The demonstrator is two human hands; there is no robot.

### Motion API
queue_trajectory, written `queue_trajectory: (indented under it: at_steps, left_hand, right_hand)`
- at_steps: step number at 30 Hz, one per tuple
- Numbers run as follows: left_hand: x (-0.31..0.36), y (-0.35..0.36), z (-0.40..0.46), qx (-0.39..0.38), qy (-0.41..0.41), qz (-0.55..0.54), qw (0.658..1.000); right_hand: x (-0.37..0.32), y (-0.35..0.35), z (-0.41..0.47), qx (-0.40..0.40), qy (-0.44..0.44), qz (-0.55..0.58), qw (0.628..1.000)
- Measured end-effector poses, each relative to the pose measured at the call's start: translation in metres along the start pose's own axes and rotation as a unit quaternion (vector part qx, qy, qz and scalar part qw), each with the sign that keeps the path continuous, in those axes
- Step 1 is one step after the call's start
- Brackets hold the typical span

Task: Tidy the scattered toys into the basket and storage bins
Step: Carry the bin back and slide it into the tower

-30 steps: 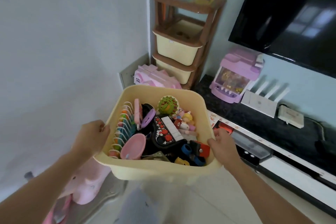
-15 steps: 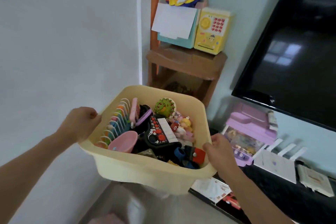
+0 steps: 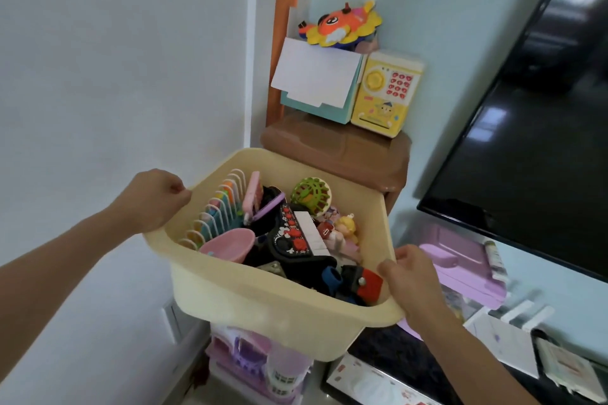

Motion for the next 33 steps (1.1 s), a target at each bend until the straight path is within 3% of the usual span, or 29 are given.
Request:
queue_trajectory:
  at_steps: [15, 21, 33]
  left_hand:
    - [0.006, 0.045, 0.053, -0.009, 0.012, -0.033, 0.999]
    - [0.015, 0.066, 0.086, -0.042, 0.025, 0.015, 0.999]
    - [0.031, 0.092, 0.135, -0.01, 0.018, 0.058, 0.998]
  right_hand:
    - [-0.001, 0.009, 0.027, 0.059, 0.002, -0.002, 0.998]
    - [0.0, 0.013, 0.053, 0.077, 0.018, -0.004, 0.997]
    - [-0.006, 0.019, 0.106, 0.113, 0.035, -0.042, 0.992]
Point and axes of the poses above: each hand's wrist, its own z-axis towards the middle knuckle, its own y-axis out of the palm, x = y × z, the point moved 7 cm from there along z, towards the middle knuckle, and after that the axes turned 1 degree about -y, right-handed, at the moved point
